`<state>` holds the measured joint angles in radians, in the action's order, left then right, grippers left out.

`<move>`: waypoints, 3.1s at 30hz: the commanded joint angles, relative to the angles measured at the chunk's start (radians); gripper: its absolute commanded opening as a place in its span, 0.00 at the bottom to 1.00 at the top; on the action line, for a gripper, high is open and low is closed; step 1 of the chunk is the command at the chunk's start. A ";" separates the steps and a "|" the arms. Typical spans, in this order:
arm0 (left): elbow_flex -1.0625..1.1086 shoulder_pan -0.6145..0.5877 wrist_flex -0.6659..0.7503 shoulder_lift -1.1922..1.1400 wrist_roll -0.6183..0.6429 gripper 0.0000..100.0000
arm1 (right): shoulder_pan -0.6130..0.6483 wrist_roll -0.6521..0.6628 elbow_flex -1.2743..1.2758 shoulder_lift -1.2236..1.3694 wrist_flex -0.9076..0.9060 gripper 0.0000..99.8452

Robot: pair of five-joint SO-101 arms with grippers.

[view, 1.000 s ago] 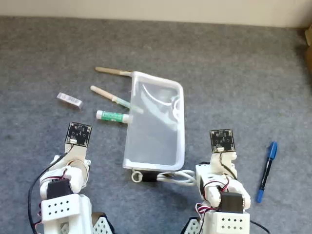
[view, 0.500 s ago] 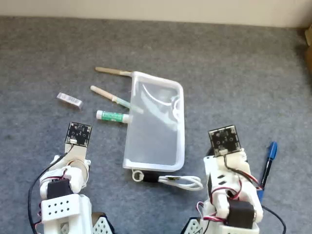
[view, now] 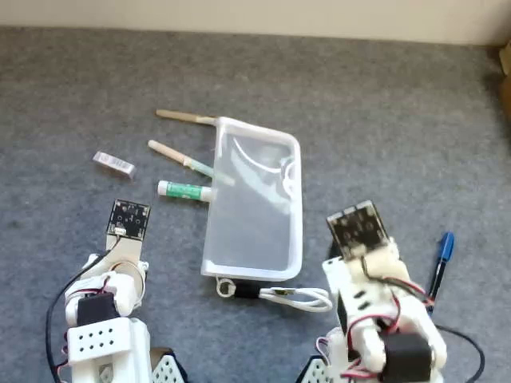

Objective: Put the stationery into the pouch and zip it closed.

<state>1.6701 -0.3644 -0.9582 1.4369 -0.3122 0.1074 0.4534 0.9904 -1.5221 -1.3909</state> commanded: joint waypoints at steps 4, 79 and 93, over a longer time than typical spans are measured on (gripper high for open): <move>0.001 0.016 0.015 0.007 0.008 0.03 | 0.148 0.003 -0.196 0.321 -0.061 0.01; 0.001 0.016 0.015 0.007 0.008 0.03 | 0.727 -0.137 -0.030 1.253 0.450 0.00; 0.001 0.016 0.015 0.007 0.008 0.03 | 0.648 -0.193 0.153 0.670 0.423 0.00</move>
<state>1.6701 -0.3644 -0.9582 1.4369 -0.3122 0.7718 0.3000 1.1423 -0.7104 -0.9782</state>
